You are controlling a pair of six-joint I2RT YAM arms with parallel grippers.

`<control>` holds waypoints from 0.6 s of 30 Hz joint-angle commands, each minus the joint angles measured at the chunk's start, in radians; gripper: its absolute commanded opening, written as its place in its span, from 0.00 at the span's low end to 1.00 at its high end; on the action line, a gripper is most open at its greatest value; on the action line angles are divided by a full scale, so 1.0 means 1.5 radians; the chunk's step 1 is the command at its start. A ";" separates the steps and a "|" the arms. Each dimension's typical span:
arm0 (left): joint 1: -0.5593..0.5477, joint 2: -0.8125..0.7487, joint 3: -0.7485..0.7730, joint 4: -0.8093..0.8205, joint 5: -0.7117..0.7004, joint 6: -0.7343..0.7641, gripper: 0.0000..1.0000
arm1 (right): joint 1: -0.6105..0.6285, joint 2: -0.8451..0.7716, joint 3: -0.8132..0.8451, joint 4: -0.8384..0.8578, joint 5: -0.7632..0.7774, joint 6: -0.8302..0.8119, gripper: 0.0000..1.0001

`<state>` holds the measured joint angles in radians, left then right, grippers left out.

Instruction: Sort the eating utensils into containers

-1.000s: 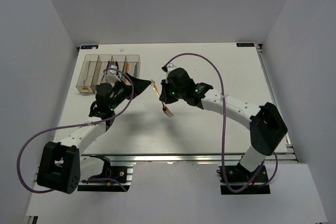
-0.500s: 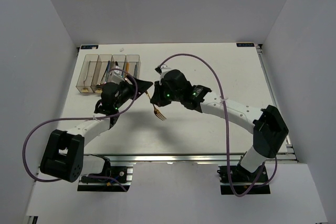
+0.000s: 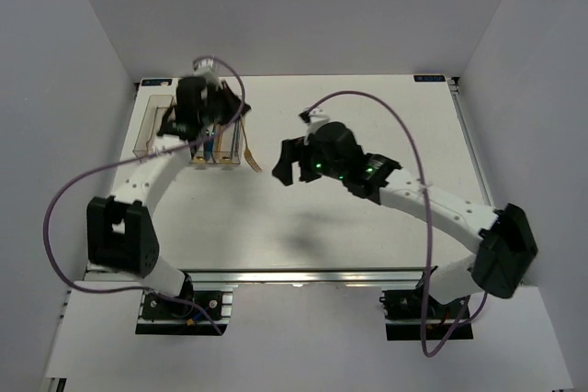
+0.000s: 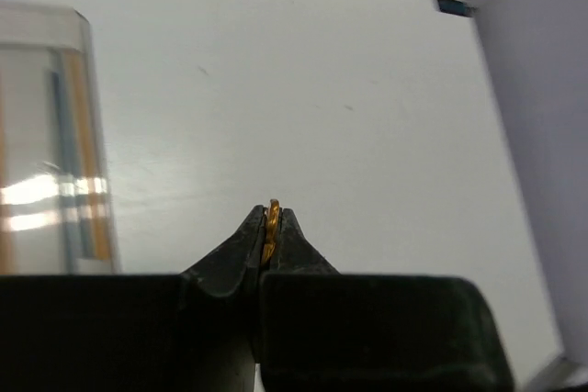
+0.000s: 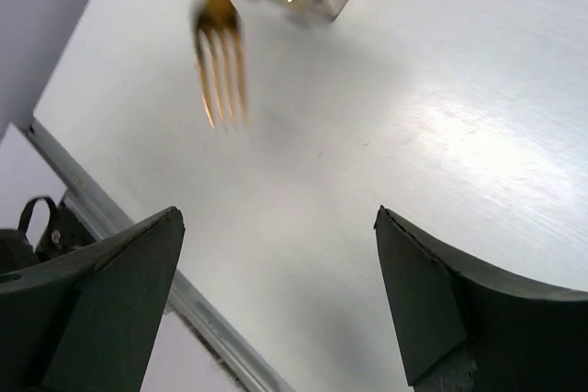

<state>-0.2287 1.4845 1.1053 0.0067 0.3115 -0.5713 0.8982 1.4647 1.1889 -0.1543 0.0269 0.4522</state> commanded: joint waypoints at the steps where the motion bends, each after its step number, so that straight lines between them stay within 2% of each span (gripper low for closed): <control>1: 0.037 0.104 0.261 -0.398 -0.129 0.285 0.00 | -0.065 -0.105 -0.076 0.033 0.021 -0.015 0.89; 3: 0.049 0.148 0.366 -0.419 -0.162 0.347 0.00 | -0.099 -0.129 -0.105 0.035 -0.001 -0.018 0.89; 6: 0.108 0.235 0.433 -0.404 -0.153 0.400 0.00 | -0.112 -0.165 -0.142 0.011 -0.012 -0.041 0.89; 9: 0.190 0.308 0.517 -0.369 -0.147 0.397 0.00 | -0.112 -0.201 -0.182 0.002 -0.012 -0.063 0.89; 13: 0.278 0.334 0.519 -0.268 -0.031 0.441 0.00 | -0.113 -0.242 -0.228 -0.015 -0.012 -0.085 0.89; 15: 0.294 0.351 0.515 -0.241 0.050 0.520 0.00 | -0.112 -0.262 -0.245 -0.019 -0.040 -0.087 0.89; 18: 0.328 0.371 0.487 -0.181 0.113 0.554 0.00 | -0.112 -0.282 -0.263 -0.008 -0.070 -0.085 0.89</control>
<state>0.2600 2.0762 1.8465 -0.3943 0.3035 0.1398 0.7269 1.0790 0.8085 -0.1844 -0.0235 0.3531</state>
